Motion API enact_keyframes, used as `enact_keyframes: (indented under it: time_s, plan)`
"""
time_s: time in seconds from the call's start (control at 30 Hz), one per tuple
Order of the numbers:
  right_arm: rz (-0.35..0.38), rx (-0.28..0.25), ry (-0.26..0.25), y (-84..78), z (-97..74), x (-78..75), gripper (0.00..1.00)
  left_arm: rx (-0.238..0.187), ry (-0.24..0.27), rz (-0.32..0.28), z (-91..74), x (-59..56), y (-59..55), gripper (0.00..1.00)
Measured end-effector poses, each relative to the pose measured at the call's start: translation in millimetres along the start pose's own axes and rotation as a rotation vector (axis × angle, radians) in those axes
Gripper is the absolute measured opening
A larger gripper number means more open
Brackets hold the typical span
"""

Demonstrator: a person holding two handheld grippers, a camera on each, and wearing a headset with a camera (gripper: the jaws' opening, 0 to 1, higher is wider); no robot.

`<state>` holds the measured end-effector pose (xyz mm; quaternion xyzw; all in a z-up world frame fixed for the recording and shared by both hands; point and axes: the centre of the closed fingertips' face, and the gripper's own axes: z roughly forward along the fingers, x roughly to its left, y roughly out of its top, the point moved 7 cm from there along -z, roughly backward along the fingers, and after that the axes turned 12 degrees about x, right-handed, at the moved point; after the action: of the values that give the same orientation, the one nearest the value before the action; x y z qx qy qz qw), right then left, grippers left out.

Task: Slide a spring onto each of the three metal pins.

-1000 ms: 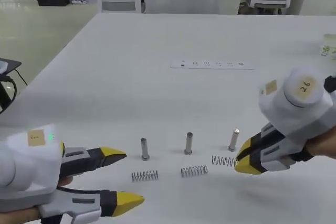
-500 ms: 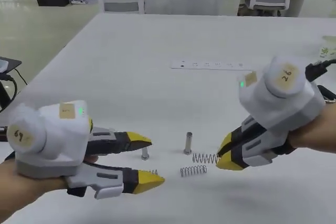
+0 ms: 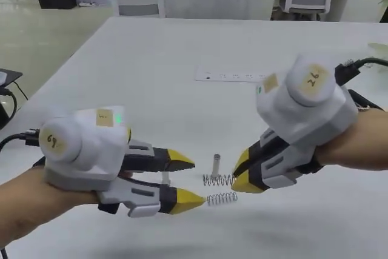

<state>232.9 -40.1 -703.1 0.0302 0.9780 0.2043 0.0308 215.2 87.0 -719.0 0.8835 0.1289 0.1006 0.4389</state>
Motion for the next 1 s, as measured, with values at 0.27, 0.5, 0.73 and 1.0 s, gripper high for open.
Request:
enact_keyframes:
  time_s: [0.27, 0.5, 0.73, 1.0]
  plan:
    - [-0.023, -0.006, 0.0, 6.2, -2.2, 3.6, 0.08, -0.009, -0.008, 0.028, 3.0, -0.7, 2.0, 0.22]
    - [-0.038, 0.002, -0.001, 8.3, -3.0, 6.1, 0.08, -0.015, -0.01, 0.055, 6.3, -1.7, 3.7, 0.16]
    - [-0.043, 0.008, -0.002, 8.1, -3.2, 7.4, 0.08, 0.001, 0.002, 0.1, 8.3, -3.5, 4.2, 0.07]
    - [-0.045, 0.012, 0.003, 7.5, -3.0, 9.1, 0.08, 0.034, 0.009, 0.139, 10.8, -6.3, 2.7, 0.04]
